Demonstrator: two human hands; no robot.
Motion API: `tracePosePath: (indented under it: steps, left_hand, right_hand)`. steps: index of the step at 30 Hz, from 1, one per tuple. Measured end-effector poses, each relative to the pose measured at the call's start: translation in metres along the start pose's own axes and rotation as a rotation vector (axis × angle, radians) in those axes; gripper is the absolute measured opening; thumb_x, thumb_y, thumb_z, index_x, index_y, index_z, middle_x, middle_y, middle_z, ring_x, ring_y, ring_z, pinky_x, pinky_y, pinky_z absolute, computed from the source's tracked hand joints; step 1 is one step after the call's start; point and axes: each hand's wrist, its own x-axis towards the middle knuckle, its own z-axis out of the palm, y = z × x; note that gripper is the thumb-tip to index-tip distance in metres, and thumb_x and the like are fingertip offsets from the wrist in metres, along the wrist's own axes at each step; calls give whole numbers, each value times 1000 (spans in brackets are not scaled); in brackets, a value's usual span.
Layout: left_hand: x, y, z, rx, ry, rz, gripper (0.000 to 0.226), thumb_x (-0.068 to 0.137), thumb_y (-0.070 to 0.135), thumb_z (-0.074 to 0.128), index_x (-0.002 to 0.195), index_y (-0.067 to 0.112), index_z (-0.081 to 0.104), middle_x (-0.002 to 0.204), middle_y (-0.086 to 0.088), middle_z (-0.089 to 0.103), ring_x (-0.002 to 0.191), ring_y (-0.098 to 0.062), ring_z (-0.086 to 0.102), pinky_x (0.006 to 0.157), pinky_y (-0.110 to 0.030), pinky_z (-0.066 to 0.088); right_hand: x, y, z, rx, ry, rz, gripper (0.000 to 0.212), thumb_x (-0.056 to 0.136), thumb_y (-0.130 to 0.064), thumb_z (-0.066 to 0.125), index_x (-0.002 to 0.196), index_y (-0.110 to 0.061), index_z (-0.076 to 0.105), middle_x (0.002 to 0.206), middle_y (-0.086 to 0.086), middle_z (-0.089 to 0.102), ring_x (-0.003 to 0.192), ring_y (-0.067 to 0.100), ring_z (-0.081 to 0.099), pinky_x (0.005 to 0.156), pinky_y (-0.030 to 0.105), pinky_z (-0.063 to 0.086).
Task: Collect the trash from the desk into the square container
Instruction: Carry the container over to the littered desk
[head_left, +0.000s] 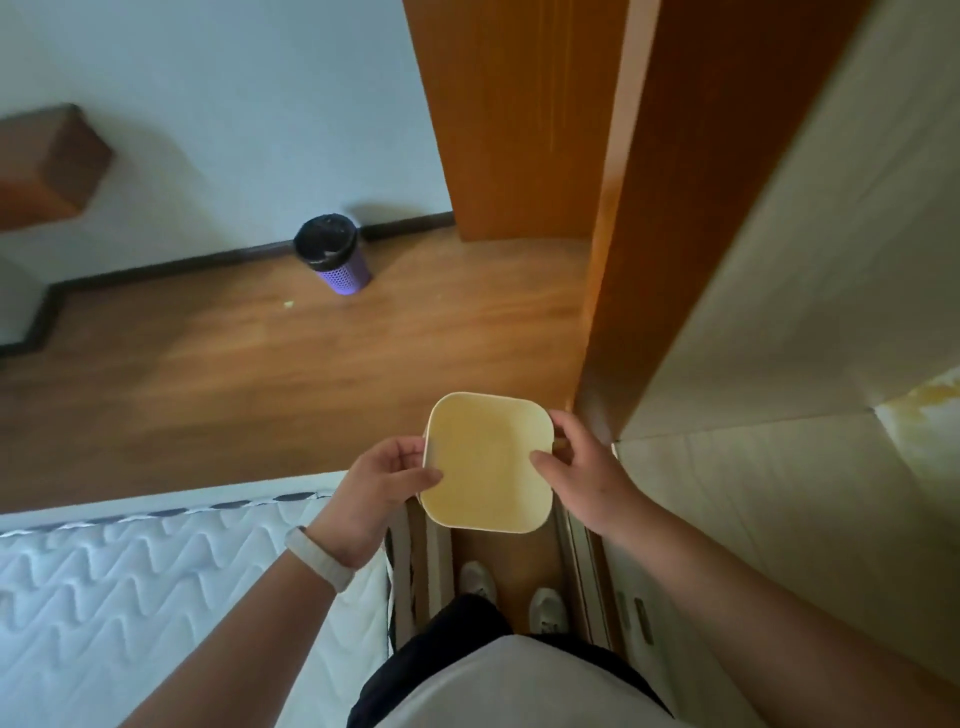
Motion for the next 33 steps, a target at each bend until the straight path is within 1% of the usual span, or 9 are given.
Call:
tracePosePath:
  steps: [6,11,15,20,23,26,30,31,33]
  left_hand:
    - [1,4,-47,-112,120,36,41,71,8,71,111,1,67,93,-11,73,86,-23,68,81,-35,52]
    - [11,9,-100,-216,233,56,45,68,13,70,112,3,68,102,-19,70,92,-32,64,89,-50,49]
    - [19,20,-142,-277,275,108,41,70,13,68,110,5,69,102,-21,71,90,-32,66,88,-49,51]
    - [28,35,-189,-354,316,179,39,72,11,68,110,3,68,95,-17,73,80,-29,68,69,-38,54]
    - [30,43,-211,-398,359,210,41,72,10,68,112,1,66,100,-20,73,86,-31,69,75,-41,54]
    - [30,52,-229,-447,401,230,42,72,12,70,112,0,66,100,-22,71,87,-35,66,80,-45,52]
    - [36,68,-250,-484,415,263,36,75,10,67,109,-1,64,89,-13,73,76,-23,70,67,-30,56]
    - [38,73,-254,-490,420,267,31,78,8,66,108,-1,64,85,-9,74,73,-20,70,63,-28,55]
    - [43,82,-261,-497,442,271,25,83,7,63,107,1,64,81,-6,75,71,-17,70,61,-28,55]
  right_hand:
    - [37,-37,32,-27,-120,-54,47,95,-32,57,139,-34,40,125,-13,57,104,5,61,87,36,56]
    - [76,-80,72,-53,-211,-89,46,95,-28,58,137,-37,40,128,-11,56,105,7,63,89,38,56]
    - [104,-124,102,-144,-258,-125,44,97,-26,57,135,-39,38,122,-16,57,100,1,63,80,25,56]
    - [139,-175,134,-249,-299,-205,46,97,-27,56,138,-38,36,120,-23,54,102,-2,60,76,19,55]
    - [158,-201,154,-260,-330,-265,42,97,-21,56,130,-41,37,118,-26,53,95,-12,60,71,15,54]
    - [172,-221,170,-279,-375,-313,49,97,-22,57,139,-35,34,115,-32,45,92,-21,55,65,11,51]
    - [191,-240,180,-357,-429,-379,66,93,-38,61,148,-35,24,127,-24,43,111,-2,54,77,17,54]
    - [196,-244,181,-372,-444,-395,71,91,-42,62,149,-36,22,129,-24,42,114,-2,52,81,17,53]
    - [207,-250,184,-396,-477,-427,78,89,-45,66,150,-37,18,128,-30,39,111,-19,44,79,5,46]
